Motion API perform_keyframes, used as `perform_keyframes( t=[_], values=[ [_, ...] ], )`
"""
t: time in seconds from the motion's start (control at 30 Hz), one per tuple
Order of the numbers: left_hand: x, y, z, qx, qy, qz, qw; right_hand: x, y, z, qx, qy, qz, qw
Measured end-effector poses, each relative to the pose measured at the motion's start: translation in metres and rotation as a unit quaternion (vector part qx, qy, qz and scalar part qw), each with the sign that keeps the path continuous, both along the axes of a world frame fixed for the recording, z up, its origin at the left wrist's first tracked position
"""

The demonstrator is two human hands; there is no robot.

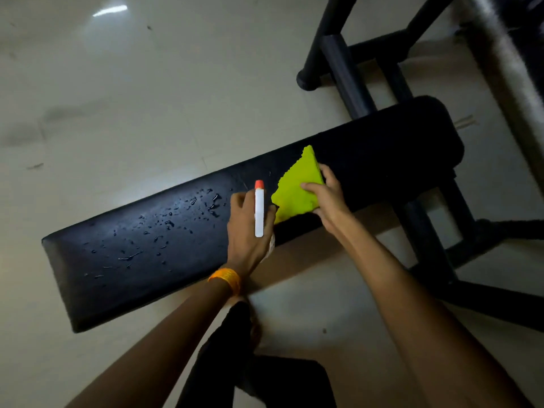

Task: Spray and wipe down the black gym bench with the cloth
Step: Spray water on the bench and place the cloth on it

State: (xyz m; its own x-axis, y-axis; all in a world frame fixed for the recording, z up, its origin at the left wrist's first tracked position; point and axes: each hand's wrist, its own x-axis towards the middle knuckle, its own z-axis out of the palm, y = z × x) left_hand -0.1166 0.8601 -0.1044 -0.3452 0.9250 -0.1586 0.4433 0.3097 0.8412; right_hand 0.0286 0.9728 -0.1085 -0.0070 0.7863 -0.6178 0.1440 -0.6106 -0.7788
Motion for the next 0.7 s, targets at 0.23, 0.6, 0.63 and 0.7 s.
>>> perform_keyframes(
  t=[0.23, 0.6, 0.63, 0.7],
  values=[
    [0.003, 0.057, -0.009, 0.029, -0.045, 0.019, 0.998, 0.022, 0.079, -0.031, -0.056, 0.023, 0.022, 0.998],
    [0.050, 0.072, -0.031, -0.021, 0.008, 0.125, 0.992, 0.095, 0.100, -0.090, -0.022, -0.288, 0.217, 0.933],
    [0.054, 0.073, -0.030, -0.022, 0.010, 0.137, 0.990, 0.096, 0.103, -0.085, -0.006, -0.315, 0.241, 0.918],
    [0.061, 0.073, -0.030, -0.024, 0.012, 0.159, 0.987, 0.095, 0.106, -0.075, 0.070, -0.409, 0.298, 0.859]
  ],
)
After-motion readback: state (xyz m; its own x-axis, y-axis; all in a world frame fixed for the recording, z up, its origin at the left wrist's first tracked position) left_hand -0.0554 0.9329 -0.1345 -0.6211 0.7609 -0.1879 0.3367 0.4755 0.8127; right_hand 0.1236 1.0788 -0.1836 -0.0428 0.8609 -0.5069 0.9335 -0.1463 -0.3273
